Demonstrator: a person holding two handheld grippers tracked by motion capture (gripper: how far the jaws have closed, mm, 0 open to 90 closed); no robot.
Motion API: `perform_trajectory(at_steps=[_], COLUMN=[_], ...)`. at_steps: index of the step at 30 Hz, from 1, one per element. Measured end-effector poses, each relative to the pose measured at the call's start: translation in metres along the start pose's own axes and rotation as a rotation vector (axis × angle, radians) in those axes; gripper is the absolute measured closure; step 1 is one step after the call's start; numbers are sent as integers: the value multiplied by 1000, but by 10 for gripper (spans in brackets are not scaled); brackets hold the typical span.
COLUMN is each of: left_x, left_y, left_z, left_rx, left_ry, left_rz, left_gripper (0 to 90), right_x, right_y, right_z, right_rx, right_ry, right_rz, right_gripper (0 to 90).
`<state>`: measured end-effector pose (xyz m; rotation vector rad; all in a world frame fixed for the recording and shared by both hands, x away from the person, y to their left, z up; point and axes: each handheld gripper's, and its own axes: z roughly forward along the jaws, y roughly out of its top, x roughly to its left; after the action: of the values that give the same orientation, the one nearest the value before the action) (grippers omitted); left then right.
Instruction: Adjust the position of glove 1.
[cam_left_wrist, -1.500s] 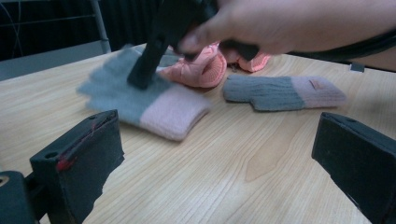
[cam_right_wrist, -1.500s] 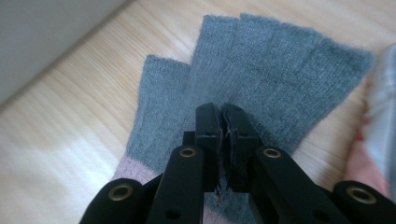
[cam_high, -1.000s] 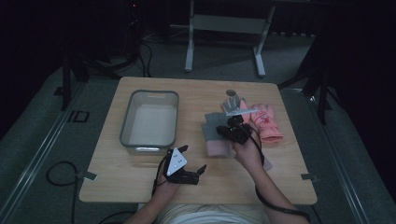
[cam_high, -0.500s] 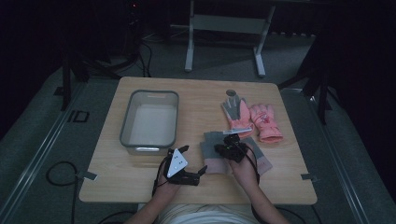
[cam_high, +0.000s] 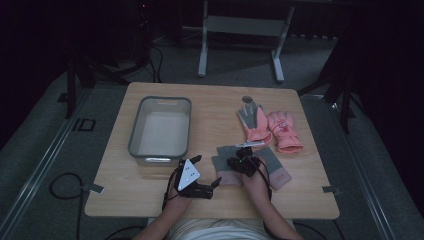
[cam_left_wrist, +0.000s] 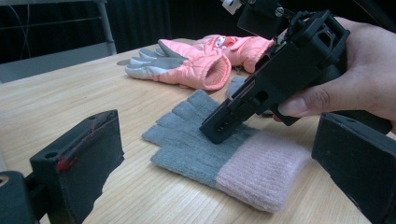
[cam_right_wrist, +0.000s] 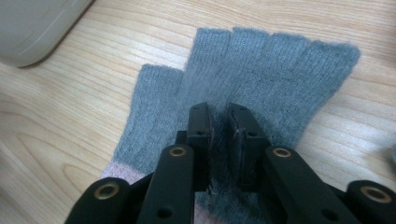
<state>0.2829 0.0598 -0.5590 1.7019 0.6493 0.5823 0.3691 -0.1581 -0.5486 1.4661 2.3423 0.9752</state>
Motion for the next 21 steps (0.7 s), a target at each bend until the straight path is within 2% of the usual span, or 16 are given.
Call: perform_trajectory(at_steps=[4, 9, 10, 12, 13, 15, 16, 19, 21], left_x=[0, 1, 1, 1, 1, 1, 1, 1, 1], left_y=[1, 1, 1, 1, 1, 1, 1, 0, 0], left_z=[-1, -1, -1, -1, -1, -1, 0, 0, 1], left_rx=[-4, -3, -4, -5, -2, -2, -1, 5, 3], left_ry=[-3, -5, -5, -6, -6, -11, -12, -12, -13], left_rz=[1, -4, -4, -2, 2, -2, -2, 4, 3], left_gripper=[13, 13, 13, 13, 13, 13, 13, 13, 13], right_x=[1, -4, -10, -16, -20, -28, -33, -49, -59], right_y=[1, 8, 15, 21, 23, 25, 25, 25, 24], right_z=[-1, -14, -25, -37, -43, -52, -56, -67, -75], right_rx=[1, -20, -46, -67, -90, -107, -121, -124, -129], right_ry=[9, 39, 49, 46, 57, 46, 68, 58, 69], right_rz=[2, -13, -38, -77, -109, -181, -209, -274, -292], right_gripper=[706, 667, 639, 617, 604, 606, 618, 651, 652])
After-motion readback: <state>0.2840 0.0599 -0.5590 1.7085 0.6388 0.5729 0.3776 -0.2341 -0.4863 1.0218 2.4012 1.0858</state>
